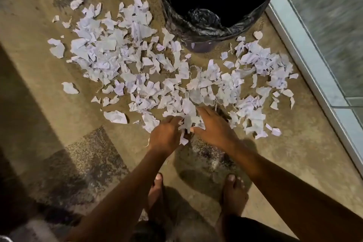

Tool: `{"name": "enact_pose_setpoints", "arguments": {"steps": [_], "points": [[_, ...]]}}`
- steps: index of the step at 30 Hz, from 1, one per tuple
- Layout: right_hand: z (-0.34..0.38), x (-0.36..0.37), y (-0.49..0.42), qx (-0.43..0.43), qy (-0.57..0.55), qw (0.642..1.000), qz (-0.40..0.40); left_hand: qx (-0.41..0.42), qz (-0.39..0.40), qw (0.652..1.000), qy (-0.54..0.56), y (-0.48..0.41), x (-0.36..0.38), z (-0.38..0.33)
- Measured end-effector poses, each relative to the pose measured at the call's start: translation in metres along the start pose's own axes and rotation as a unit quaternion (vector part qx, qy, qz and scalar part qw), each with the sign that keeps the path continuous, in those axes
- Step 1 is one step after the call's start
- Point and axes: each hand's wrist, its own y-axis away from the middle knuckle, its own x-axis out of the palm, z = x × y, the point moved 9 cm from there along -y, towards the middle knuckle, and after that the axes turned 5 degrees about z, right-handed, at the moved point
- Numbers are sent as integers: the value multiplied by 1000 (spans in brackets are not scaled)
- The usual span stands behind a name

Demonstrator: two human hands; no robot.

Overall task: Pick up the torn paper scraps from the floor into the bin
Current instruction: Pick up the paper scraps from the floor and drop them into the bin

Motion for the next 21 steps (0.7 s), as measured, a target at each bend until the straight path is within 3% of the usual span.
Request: {"name": "enact_pose_setpoints", "arguments": {"steps": [5,12,17,21], "points": [[-12,17,-33,19,-57,998,-29,-67,-32,997,-14,-26,33,32],[-19,49,-68,25,-19,998,-52,-109,-39,993,35,-57,67,55],[-28,62,-78,25,-48,994,-94,-94,-126,983,96,-63,67,55],[-33,70,-87,30,-54,995,-79,-74,-182,969,151,-70,64,65]]}}
